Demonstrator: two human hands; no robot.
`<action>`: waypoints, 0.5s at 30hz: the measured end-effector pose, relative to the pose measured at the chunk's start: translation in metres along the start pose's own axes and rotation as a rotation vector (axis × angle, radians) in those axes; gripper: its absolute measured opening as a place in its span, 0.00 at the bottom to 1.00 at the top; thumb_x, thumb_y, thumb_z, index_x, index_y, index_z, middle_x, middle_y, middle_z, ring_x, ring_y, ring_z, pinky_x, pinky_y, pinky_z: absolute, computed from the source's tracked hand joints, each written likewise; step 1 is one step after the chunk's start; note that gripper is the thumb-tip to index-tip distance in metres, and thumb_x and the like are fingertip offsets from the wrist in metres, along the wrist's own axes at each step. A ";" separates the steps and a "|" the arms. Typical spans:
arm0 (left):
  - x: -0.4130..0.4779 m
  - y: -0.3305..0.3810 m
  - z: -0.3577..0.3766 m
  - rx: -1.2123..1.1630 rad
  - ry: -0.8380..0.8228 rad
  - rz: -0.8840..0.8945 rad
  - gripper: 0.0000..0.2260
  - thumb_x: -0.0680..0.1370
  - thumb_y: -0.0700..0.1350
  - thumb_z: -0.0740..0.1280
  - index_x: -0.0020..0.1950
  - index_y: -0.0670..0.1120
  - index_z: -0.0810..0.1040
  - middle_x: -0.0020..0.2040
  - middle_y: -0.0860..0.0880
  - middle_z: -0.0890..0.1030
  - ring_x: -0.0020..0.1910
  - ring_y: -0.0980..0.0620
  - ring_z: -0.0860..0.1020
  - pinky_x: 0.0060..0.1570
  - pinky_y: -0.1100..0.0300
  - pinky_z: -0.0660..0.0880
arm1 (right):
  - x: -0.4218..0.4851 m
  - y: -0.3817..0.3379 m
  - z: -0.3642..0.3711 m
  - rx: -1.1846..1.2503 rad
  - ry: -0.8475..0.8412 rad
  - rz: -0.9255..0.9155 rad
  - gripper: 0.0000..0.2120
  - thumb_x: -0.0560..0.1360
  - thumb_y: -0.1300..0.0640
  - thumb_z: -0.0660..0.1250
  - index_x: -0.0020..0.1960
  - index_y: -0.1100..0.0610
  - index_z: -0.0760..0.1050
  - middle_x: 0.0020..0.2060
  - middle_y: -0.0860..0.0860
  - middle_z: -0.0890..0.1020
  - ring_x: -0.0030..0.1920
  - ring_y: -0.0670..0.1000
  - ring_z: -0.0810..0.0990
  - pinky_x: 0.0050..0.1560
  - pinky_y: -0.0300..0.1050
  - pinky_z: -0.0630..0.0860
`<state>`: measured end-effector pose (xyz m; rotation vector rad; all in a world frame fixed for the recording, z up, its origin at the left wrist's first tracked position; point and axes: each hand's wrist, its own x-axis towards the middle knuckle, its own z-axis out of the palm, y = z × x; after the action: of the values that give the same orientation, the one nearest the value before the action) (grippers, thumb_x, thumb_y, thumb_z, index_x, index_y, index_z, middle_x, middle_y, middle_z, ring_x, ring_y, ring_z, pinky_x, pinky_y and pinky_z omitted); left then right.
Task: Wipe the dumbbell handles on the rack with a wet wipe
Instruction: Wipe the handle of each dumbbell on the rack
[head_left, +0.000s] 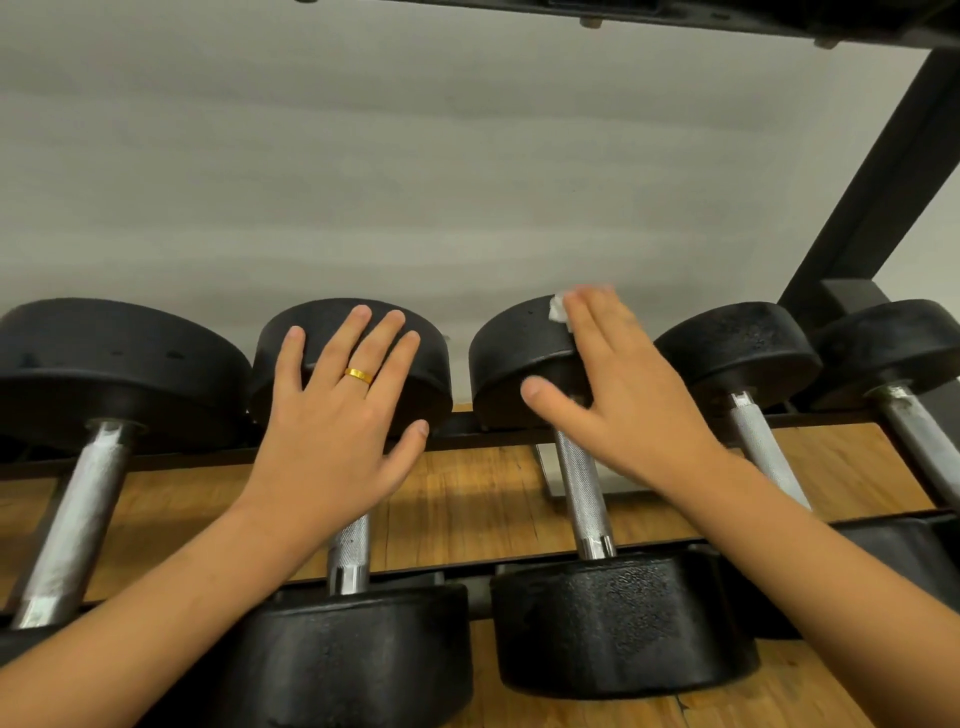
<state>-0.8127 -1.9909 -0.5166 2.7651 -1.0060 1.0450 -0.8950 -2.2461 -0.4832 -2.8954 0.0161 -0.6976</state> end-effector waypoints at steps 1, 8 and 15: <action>0.000 0.000 0.000 0.001 -0.004 0.001 0.33 0.78 0.60 0.59 0.80 0.44 0.67 0.80 0.43 0.67 0.81 0.42 0.61 0.75 0.31 0.57 | -0.010 -0.002 0.001 -0.035 -0.006 -0.036 0.42 0.77 0.31 0.53 0.82 0.55 0.49 0.81 0.51 0.51 0.81 0.49 0.46 0.79 0.51 0.53; 0.000 0.000 -0.002 -0.016 -0.016 -0.013 0.33 0.78 0.60 0.58 0.79 0.44 0.68 0.80 0.43 0.67 0.81 0.43 0.60 0.75 0.32 0.56 | 0.023 0.004 -0.007 0.014 -0.024 0.025 0.42 0.78 0.28 0.49 0.82 0.53 0.49 0.81 0.50 0.54 0.80 0.50 0.51 0.77 0.55 0.61; 0.001 -0.001 -0.004 -0.019 -0.016 -0.005 0.33 0.78 0.60 0.57 0.80 0.44 0.68 0.80 0.43 0.66 0.81 0.43 0.60 0.75 0.31 0.57 | -0.010 -0.004 0.000 -0.168 -0.030 -0.175 0.39 0.80 0.33 0.51 0.82 0.56 0.53 0.81 0.52 0.55 0.81 0.51 0.48 0.80 0.53 0.52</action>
<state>-0.8139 -1.9894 -0.5132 2.7640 -1.0056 1.0085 -0.9039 -2.2418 -0.4869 -3.0952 -0.1937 -0.7132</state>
